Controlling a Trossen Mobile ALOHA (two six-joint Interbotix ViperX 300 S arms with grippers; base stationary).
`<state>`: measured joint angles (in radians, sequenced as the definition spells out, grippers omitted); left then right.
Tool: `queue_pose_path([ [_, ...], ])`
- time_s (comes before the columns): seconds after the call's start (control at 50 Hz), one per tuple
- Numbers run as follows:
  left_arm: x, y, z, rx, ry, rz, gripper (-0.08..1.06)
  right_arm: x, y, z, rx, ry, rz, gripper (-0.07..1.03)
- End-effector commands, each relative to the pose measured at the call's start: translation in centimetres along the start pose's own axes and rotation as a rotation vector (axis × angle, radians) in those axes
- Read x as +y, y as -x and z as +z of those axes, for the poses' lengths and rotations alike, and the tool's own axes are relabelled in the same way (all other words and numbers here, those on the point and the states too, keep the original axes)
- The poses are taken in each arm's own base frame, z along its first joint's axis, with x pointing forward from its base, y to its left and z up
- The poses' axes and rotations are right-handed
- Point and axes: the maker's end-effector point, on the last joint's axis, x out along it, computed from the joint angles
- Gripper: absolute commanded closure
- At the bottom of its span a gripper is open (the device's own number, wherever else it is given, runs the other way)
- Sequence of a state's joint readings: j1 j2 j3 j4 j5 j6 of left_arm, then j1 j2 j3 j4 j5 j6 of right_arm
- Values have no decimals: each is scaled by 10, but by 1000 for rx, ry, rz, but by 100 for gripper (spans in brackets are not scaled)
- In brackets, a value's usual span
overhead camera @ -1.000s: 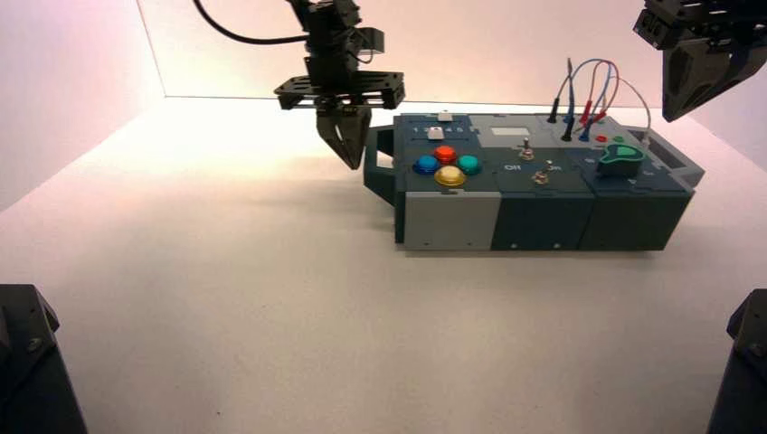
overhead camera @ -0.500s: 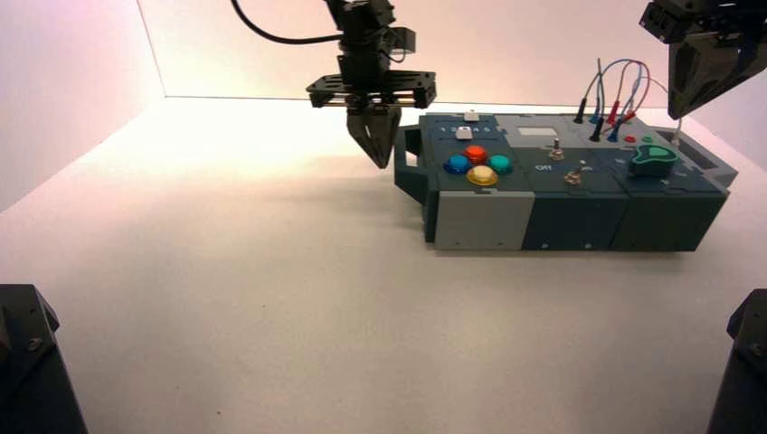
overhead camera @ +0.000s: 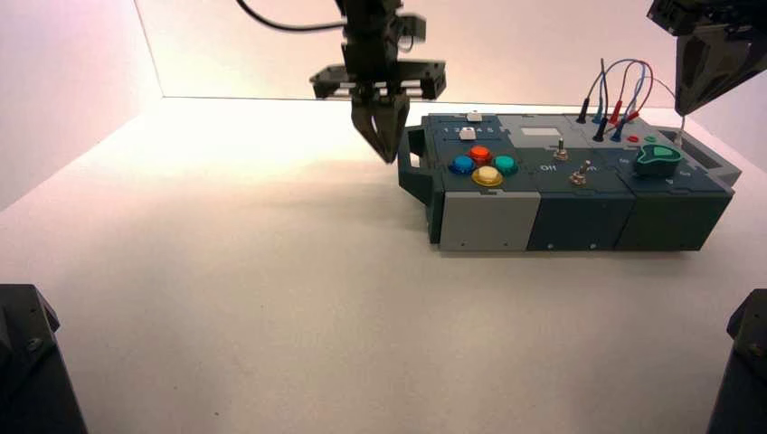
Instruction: Move the box to the right.
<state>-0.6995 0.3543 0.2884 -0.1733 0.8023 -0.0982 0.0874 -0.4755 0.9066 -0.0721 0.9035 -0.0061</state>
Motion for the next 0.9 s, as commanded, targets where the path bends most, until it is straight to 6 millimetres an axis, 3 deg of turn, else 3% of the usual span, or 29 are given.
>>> queue_pose_path([
  [0.02,-2,37,6,-86,-18,2,101,4,12,8,-45,-11,23,98],
  [0.32,8,79,-8,-135,-86,62,101,7,20,7,-84,24,39,98],
  [0.5,23,100,-19,-128,-105,111,101,9,18,8,-105,30,45,98],
  [0.54,31,116,-24,-156,-107,126,101,10,17,10,-133,29,46,98],
  [0.7,49,140,-30,-213,-81,149,101,10,15,9,-149,29,44,98],
  [0.9,61,139,-40,-246,-70,155,101,10,16,8,-174,29,42,98],
])
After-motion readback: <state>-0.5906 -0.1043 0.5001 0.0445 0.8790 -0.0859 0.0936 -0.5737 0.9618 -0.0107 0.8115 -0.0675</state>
